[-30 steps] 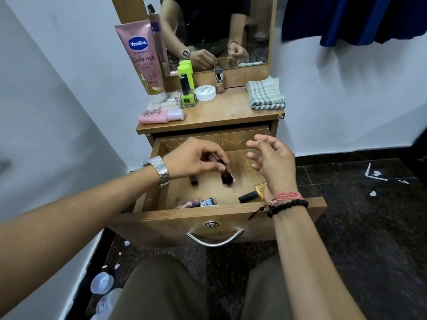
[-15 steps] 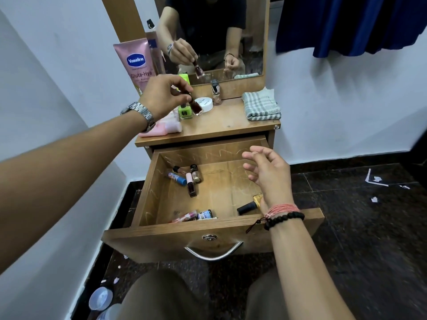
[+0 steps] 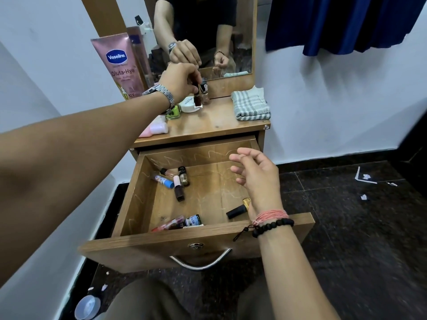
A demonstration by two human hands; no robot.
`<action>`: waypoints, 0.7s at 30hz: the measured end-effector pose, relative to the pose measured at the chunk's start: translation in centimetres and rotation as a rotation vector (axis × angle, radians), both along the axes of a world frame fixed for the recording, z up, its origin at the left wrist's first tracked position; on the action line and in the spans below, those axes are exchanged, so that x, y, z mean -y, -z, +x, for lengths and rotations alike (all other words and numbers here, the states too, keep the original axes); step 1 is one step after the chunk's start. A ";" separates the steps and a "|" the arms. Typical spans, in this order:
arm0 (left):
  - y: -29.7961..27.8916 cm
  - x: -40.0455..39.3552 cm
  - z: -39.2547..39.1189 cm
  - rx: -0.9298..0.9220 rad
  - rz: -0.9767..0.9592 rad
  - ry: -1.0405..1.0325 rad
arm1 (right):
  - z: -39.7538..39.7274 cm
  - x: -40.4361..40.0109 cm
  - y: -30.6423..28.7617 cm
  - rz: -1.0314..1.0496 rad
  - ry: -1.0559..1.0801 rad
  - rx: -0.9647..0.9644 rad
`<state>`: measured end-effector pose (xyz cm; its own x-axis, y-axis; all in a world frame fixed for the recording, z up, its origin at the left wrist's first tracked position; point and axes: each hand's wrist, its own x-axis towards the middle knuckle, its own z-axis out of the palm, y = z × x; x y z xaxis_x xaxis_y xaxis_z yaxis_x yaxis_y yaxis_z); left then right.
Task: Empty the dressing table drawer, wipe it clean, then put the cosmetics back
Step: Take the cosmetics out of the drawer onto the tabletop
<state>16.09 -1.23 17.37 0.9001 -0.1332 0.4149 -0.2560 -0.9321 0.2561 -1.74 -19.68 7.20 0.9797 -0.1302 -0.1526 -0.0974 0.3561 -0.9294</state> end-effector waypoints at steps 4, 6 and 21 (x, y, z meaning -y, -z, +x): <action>0.1 0.9 0.4 0.012 -0.031 0.023 | -0.1 0.0 -0.1 0.010 -0.007 -0.006; 0.2 1.3 0.5 0.011 -0.037 0.027 | -0.2 0.0 -0.2 0.016 -0.006 -0.010; 0.3 3.9 3.5 0.064 0.097 0.032 | -0.4 -0.1 -0.5 0.007 0.006 -0.037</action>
